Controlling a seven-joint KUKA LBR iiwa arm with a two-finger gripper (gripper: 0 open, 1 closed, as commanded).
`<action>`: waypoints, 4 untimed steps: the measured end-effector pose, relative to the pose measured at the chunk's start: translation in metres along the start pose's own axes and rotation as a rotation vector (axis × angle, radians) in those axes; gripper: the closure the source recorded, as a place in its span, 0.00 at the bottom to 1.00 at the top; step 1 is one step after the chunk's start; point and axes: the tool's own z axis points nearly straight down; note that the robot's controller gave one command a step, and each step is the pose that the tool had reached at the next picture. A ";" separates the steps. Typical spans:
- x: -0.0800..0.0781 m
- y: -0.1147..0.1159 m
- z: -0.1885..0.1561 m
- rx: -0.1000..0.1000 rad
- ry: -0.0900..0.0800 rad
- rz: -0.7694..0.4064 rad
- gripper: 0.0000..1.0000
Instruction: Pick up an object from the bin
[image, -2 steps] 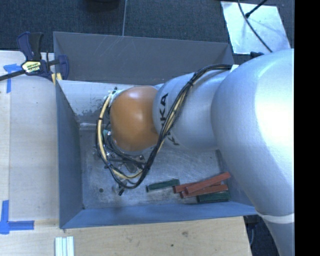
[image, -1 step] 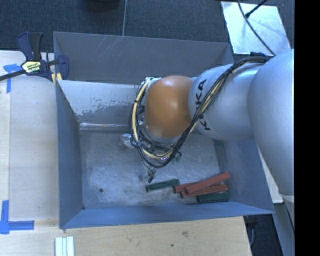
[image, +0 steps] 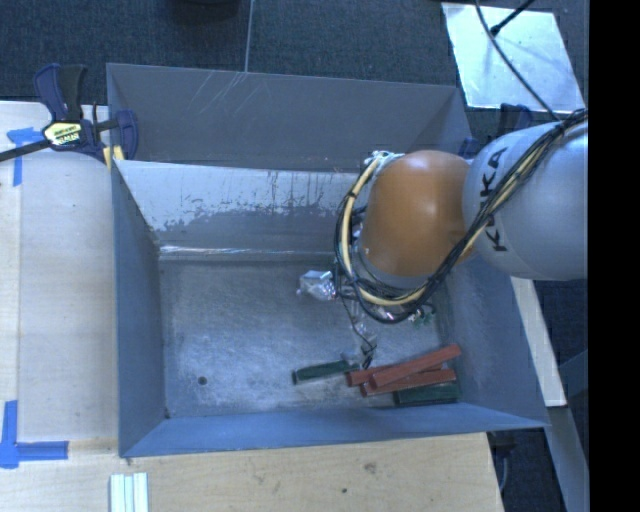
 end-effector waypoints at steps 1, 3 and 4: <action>0.067 -0.007 0.034 -0.006 0.005 -0.080 0.00; 0.061 -0.006 0.031 -0.003 -0.006 -0.080 0.00; 0.062 -0.006 0.031 -0.004 -0.005 -0.080 1.00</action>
Offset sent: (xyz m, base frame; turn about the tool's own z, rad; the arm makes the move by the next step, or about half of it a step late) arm -0.0520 -0.0365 -0.0321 -0.0846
